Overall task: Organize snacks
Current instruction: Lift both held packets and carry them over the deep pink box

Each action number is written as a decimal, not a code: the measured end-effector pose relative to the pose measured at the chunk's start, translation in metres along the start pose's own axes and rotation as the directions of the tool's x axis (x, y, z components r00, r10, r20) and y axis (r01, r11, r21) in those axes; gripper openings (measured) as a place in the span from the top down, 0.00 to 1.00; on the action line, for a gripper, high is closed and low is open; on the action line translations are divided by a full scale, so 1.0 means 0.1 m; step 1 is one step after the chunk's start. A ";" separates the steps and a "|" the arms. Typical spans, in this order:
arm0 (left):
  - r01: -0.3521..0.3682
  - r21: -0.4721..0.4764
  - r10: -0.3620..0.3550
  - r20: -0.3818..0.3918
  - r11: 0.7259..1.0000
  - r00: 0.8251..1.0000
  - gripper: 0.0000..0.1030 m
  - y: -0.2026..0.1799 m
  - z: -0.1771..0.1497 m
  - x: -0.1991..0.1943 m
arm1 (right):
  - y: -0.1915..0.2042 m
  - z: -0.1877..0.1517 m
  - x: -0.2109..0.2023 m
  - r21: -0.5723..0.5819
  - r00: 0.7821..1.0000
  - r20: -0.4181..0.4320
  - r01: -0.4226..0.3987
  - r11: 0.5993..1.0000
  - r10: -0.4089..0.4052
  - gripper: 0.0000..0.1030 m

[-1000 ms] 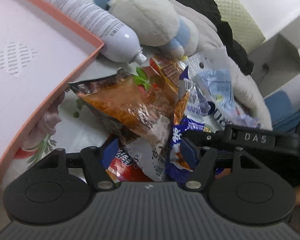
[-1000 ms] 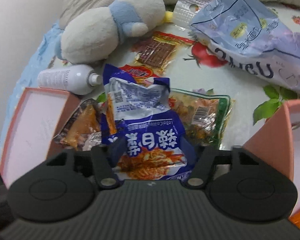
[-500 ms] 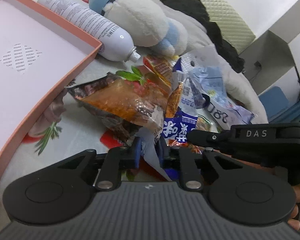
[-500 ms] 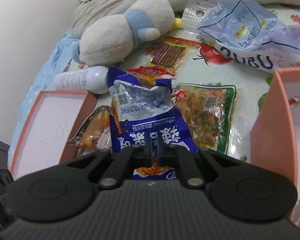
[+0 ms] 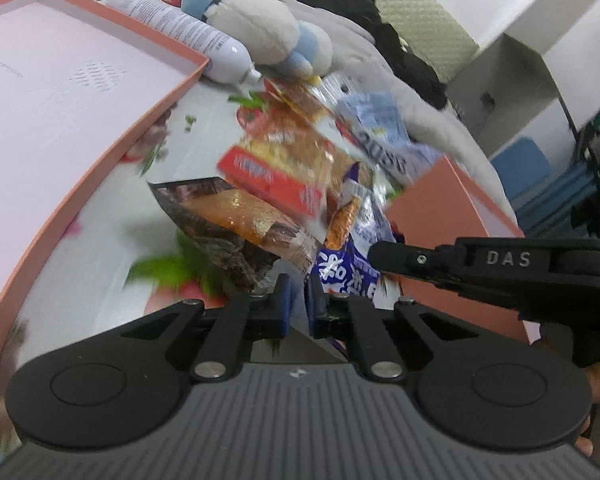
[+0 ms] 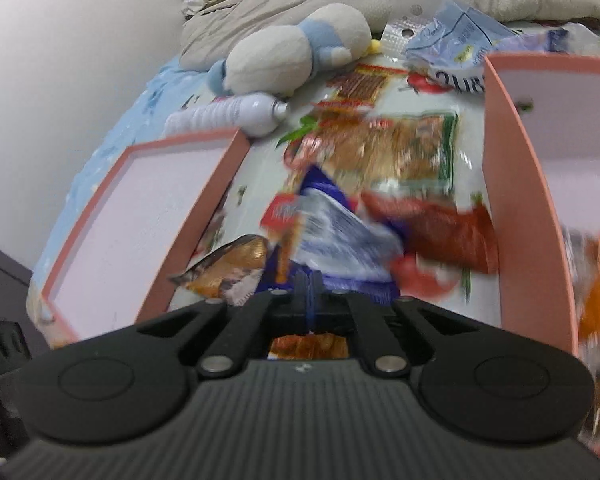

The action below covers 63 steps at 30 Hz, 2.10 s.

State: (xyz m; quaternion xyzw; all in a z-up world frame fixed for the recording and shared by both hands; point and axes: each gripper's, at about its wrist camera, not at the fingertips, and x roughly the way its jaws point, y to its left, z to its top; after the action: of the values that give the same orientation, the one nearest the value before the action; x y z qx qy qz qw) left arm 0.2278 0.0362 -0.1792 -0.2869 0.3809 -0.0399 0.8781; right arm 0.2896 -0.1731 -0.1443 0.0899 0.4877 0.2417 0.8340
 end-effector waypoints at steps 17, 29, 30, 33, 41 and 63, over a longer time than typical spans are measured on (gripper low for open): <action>-0.031 -0.008 0.030 -0.117 0.999 0.993 0.42 0.17 -0.60 -0.70 | 0.08 -0.99 -0.45 0.034 0.993 0.100 0.068 0.997 -0.071 0.68; 0.004 -0.229 -0.019 -0.061 0.973 0.998 0.26 0.45 -0.38 -0.70 | 0.05 -1.10 -0.27 0.029 0.978 0.165 0.121 0.992 -0.124 0.16; 0.000 -0.237 -0.015 -0.062 0.971 0.998 0.26 0.46 -0.37 -0.67 | 0.03 -1.10 -0.22 0.030 0.977 0.161 0.135 0.990 -0.138 0.16; -0.021 -0.208 0.009 -0.057 0.978 0.998 0.26 0.40 -0.34 -0.60 | 0.01 -1.12 -0.13 0.029 0.978 0.151 0.143 0.989 -0.145 0.16; -0.128 -0.055 0.124 -0.069 0.990 0.990 0.29 0.13 -0.35 -0.39 | 0.08 -1.17 0.03 -0.083 0.988 0.135 0.086 0.993 -0.074 0.16; -0.181 0.197 0.190 -0.028 0.964 0.981 0.61 -0.27 -0.33 -0.62 | 0.12 -1.22 -0.55 -0.074 0.979 0.152 0.151 0.986 -0.139 0.47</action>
State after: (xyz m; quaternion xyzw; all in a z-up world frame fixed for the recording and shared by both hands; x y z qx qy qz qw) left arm 0.1652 0.0159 -0.1431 -0.1624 0.4207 -0.0012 0.8925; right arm 0.1587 -0.2000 -0.1594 0.0359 0.4195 0.1937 0.8861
